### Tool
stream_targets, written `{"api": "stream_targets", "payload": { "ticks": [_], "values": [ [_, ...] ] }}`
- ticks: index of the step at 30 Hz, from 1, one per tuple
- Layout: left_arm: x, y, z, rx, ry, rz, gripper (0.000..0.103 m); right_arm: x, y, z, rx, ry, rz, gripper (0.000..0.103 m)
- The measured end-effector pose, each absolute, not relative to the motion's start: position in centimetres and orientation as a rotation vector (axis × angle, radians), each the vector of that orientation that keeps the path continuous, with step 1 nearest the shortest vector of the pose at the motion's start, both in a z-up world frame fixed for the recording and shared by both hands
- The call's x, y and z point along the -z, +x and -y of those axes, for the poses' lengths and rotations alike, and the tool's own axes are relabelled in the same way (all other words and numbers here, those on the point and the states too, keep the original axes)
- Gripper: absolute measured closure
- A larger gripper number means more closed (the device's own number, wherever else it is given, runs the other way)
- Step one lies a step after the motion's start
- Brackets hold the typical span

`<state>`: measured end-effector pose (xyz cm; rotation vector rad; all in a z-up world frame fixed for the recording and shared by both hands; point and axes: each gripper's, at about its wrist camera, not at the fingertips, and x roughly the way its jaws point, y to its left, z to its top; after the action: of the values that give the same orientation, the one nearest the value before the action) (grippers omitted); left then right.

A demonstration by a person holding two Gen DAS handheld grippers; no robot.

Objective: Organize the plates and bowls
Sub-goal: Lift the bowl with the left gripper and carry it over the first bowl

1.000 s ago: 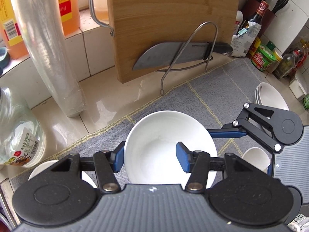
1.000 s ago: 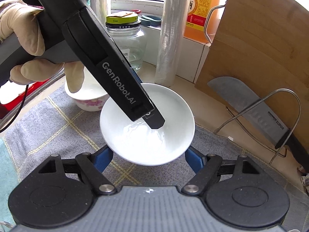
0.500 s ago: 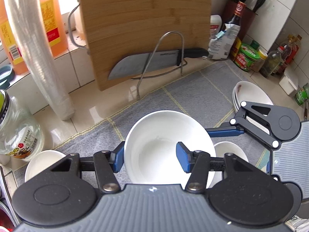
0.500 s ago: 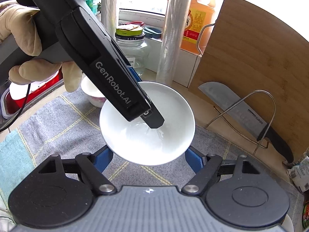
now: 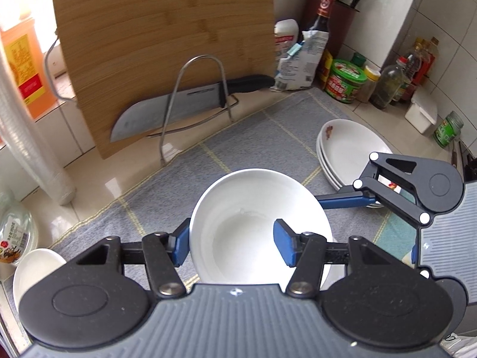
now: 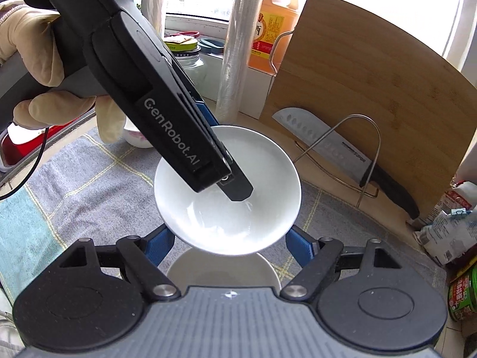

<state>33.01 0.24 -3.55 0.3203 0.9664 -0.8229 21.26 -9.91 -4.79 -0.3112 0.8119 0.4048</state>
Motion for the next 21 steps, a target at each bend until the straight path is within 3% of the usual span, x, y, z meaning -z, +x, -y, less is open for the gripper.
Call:
{"api": "stream_targets", "payload": {
  "ticks": [21],
  "values": [
    [6.9, 30.2, 2.8, 0.869, 0.368, -1.046, 0.045, 6.7, 18.2, 12.2, -0.375, -0.288, -0.900, 0.018]
  ]
}}
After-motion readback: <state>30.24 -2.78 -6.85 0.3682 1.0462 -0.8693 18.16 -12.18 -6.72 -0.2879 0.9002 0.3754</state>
